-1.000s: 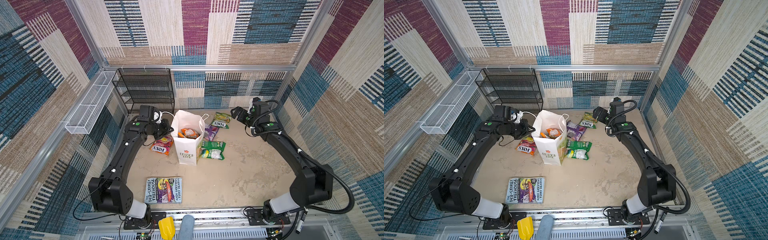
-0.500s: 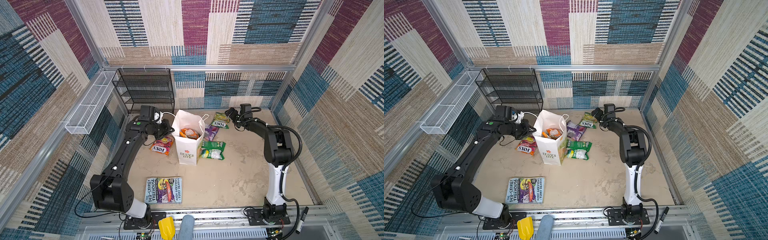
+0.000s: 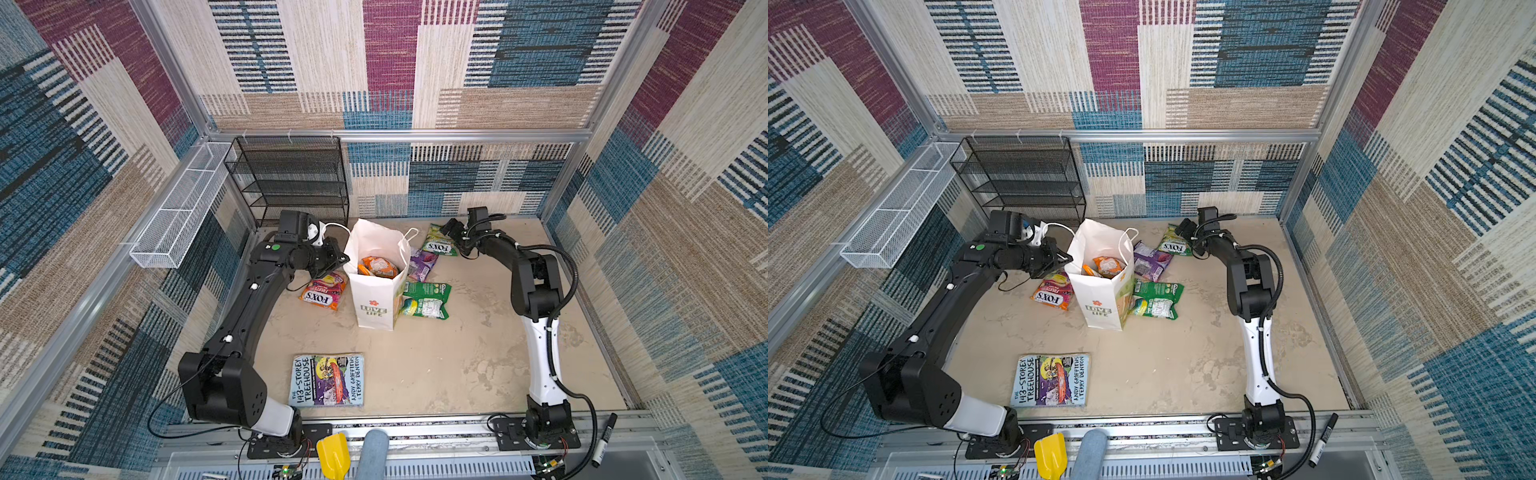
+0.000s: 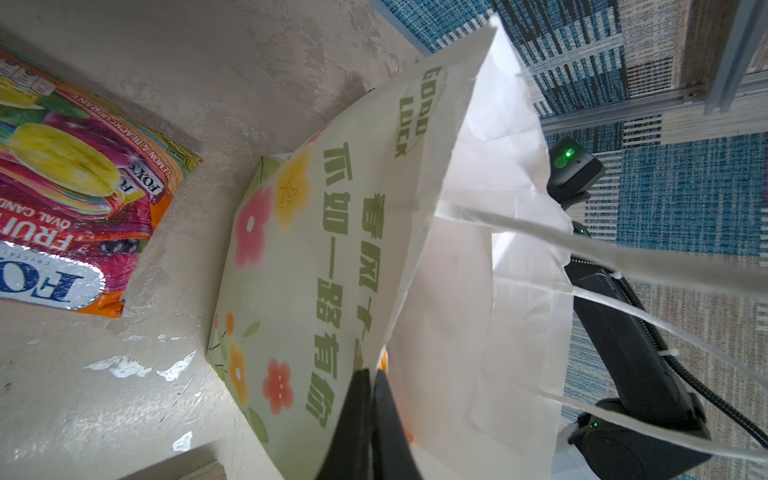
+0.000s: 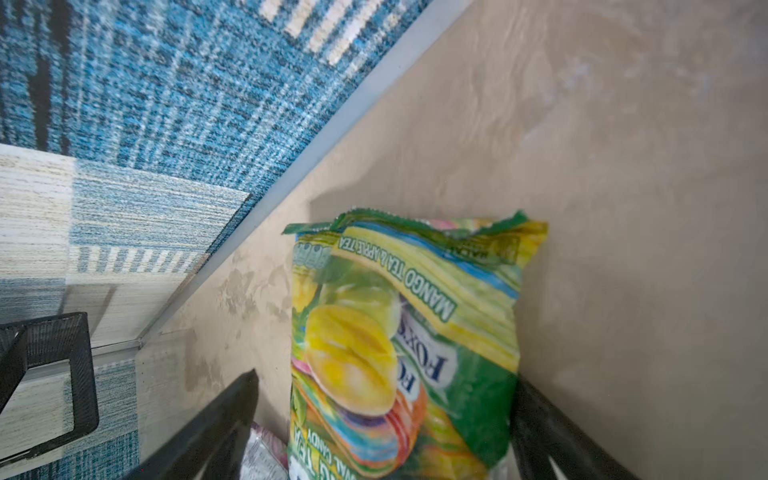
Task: Place the snacks into the paper bag
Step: 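Move the right gripper to the green Fox's packet farther from the robot, then grasp the green Spring Tea packet with the right gripper and lift it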
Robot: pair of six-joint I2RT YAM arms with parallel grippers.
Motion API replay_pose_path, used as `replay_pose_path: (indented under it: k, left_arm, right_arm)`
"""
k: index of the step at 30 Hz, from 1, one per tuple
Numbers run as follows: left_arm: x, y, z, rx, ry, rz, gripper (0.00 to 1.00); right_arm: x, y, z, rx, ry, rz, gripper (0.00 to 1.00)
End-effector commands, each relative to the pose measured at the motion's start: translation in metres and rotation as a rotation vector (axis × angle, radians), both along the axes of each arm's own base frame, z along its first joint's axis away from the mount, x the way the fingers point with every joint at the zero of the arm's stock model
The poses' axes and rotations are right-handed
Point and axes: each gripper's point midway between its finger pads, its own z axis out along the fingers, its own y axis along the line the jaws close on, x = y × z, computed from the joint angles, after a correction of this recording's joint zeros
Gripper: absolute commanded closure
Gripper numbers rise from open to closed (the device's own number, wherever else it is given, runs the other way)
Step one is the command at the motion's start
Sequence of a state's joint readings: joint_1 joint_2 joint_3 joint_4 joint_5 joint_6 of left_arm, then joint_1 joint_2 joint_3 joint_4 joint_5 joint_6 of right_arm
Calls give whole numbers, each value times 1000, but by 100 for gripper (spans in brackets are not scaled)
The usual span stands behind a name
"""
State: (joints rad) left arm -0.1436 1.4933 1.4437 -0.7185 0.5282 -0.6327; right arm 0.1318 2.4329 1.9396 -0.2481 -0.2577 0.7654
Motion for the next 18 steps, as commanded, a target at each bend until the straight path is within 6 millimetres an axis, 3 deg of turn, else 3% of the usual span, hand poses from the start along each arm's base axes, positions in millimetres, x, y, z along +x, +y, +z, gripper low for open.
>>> replay_pose_path:
  k: [1, 8, 12, 18]
  left_arm:
    - [0, -2, 0, -19, 8, 1, 100]
    - [1, -3, -4, -22, 23, -1, 100]
    - [1, -3, -4, -21, 21, -1, 100]
    - [1, -2, -5, -16, 23, 1, 100]
  right_arm:
    - [-13, 2, -28, -12, 101, 20, 16]
    - [-17, 0, -36, -40, 122, 27, 37]
    - [-20, 1, -40, -45, 130, 42, 56]
    - [-24, 1, -21, -44, 88, 40, 84]
